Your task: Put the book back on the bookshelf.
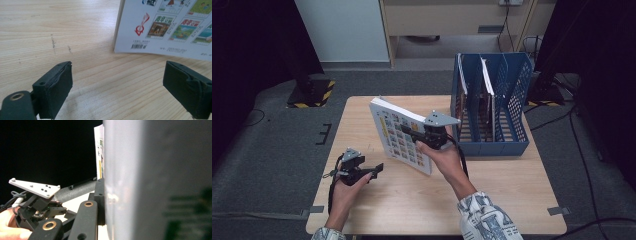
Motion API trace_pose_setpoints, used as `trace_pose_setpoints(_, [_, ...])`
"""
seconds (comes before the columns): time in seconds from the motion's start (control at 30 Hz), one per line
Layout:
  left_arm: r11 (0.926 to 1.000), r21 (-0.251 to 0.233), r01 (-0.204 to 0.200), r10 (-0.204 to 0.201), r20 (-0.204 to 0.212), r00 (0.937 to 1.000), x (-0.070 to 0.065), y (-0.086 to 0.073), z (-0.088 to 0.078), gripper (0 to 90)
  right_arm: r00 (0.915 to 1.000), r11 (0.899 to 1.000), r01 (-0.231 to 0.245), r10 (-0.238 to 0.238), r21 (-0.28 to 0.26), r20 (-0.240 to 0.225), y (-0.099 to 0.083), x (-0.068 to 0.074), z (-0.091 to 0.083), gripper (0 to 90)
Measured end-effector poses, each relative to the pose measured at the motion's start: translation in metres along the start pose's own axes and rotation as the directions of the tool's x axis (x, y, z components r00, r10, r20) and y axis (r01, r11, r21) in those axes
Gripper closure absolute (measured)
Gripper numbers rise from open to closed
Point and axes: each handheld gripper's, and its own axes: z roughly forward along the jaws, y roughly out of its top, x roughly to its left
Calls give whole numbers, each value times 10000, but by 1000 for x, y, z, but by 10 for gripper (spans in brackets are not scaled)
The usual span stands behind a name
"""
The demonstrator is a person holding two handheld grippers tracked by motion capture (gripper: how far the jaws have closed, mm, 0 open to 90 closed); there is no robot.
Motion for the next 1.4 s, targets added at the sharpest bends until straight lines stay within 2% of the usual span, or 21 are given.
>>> trace_pose_setpoints(0.1, [9999,107,-52,53,-25,10000,1,-1,1,54,9996,9999,125,-125,-17,270,2,-3,-4,740])
trace_pose_setpoints(0.43, [9997,205,-97,102,-280,9996,2,-2,1,40,9967,9999,77,-70,-80,804,4,-14,-10,740])
trace_pose_setpoints(0.63, [9995,285,-157,165,-281,9995,2,-2,2,43,9959,9996,12,13,-281,904,6,-17,-16,740])
trace_pose_setpoints(0.9, [9992,342,-199,208,-265,9994,1,-3,3,46,9940,9995,-27,63,-322,1096,7,-23,-25,740])
trace_pose_setpoints(1.4, [9987,411,-310,320,-240,9992,-1,-3,4,49,9929,9992,-128,171,-375,1179,9,-29,-38,739])
